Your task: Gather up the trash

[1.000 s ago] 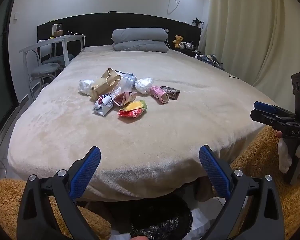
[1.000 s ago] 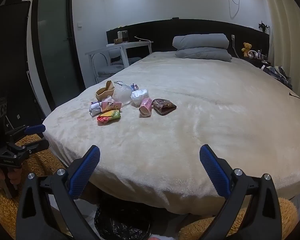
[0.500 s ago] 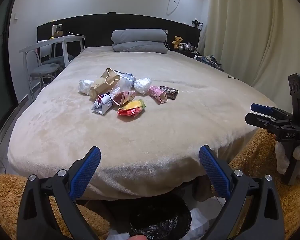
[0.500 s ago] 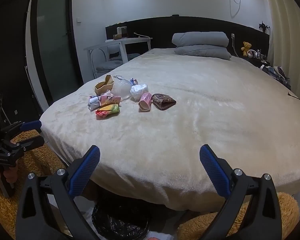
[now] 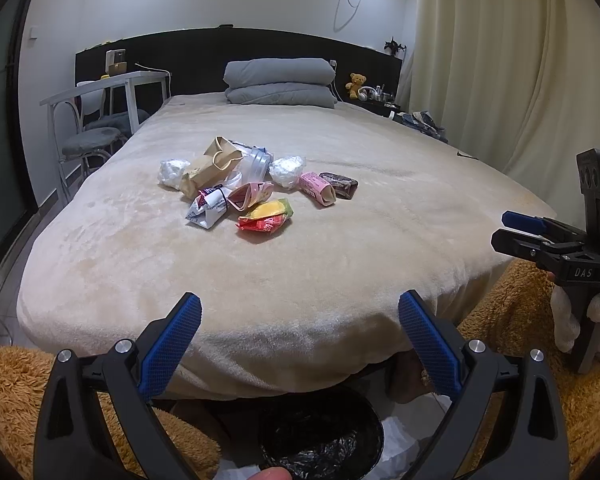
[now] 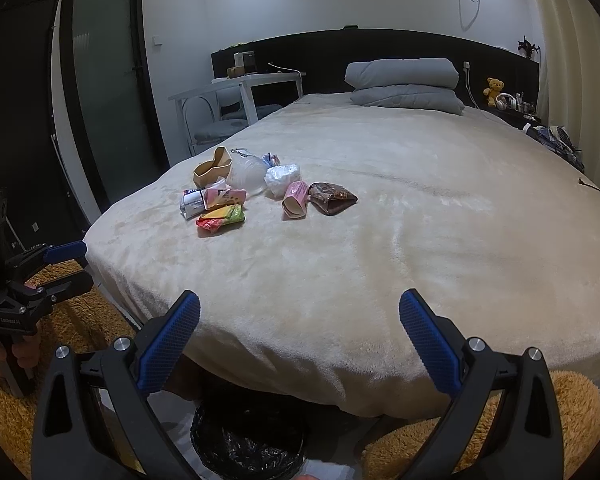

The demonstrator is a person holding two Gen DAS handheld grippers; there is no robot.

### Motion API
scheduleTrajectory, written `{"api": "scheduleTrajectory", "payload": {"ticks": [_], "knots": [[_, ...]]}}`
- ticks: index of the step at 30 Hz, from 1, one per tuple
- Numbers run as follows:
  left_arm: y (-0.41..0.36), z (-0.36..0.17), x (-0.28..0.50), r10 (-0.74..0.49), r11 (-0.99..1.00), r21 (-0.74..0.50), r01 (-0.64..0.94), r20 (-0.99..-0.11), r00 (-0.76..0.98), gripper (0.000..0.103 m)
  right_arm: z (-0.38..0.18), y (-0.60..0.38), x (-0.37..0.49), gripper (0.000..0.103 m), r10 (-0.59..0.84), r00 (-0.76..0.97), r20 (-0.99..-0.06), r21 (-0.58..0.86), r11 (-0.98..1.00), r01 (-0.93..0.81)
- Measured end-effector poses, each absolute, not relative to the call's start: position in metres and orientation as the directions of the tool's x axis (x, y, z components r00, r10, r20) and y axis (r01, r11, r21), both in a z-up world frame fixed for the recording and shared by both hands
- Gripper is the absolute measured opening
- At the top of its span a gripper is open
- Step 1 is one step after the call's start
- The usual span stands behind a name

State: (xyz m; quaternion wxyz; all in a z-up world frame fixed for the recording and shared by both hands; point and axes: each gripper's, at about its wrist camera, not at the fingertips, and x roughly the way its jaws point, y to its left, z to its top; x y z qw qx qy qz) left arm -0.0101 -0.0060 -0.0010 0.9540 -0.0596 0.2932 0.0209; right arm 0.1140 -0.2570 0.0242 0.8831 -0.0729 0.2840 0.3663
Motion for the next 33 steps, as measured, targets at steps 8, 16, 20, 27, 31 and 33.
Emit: {"api": "scheduleTrajectory", "payload": {"ticks": [8, 16, 20, 27, 31, 33], "knots": [[-0.0062, -0.0001, -0.0106, 0.006, 0.992, -0.102, -0.076, -0.561, 0.828, 0.097, 0.0222, -0.2559, 0.1136, 0.099, 0.611, 0.561, -0.558, 0.097, 0.720, -0.687], [-0.0059, 0.0011, -0.0116, 0.003, 0.992, -0.103, -0.073, -0.558, 0.830, 0.097, 0.0217, -0.2554, 0.1131, 0.099, 0.612, 0.561, -0.558, 0.094, 0.718, -0.689], [-0.0061, 0.0013, -0.0119, 0.002, 0.992, -0.104, -0.072, -0.557, 0.831, 0.097, 0.0222, -0.2548, 0.1127, 0.099, 0.608, 0.563, -0.560, 0.092, 0.720, -0.688], [-0.0058, 0.0025, -0.0120, 0.004, 0.992, -0.103, -0.073, -0.554, 0.832, 0.097, 0.0218, -0.2545, 0.1118, 0.099, 0.607, 0.564, -0.560, 0.090, 0.722, -0.687], [-0.0059, 0.0026, -0.0119, 0.005, 0.992, -0.100, -0.073, -0.554, 0.833, 0.097, 0.0217, -0.2544, 0.1119, 0.099, 0.608, 0.564, -0.559, 0.092, 0.721, -0.686], [-0.0059, 0.0024, -0.0122, 0.004, 0.992, -0.101, -0.073, -0.554, 0.833, 0.097, 0.0218, -0.2543, 0.1120, 0.099, 0.607, 0.563, -0.561, 0.091, 0.722, -0.686]]}}
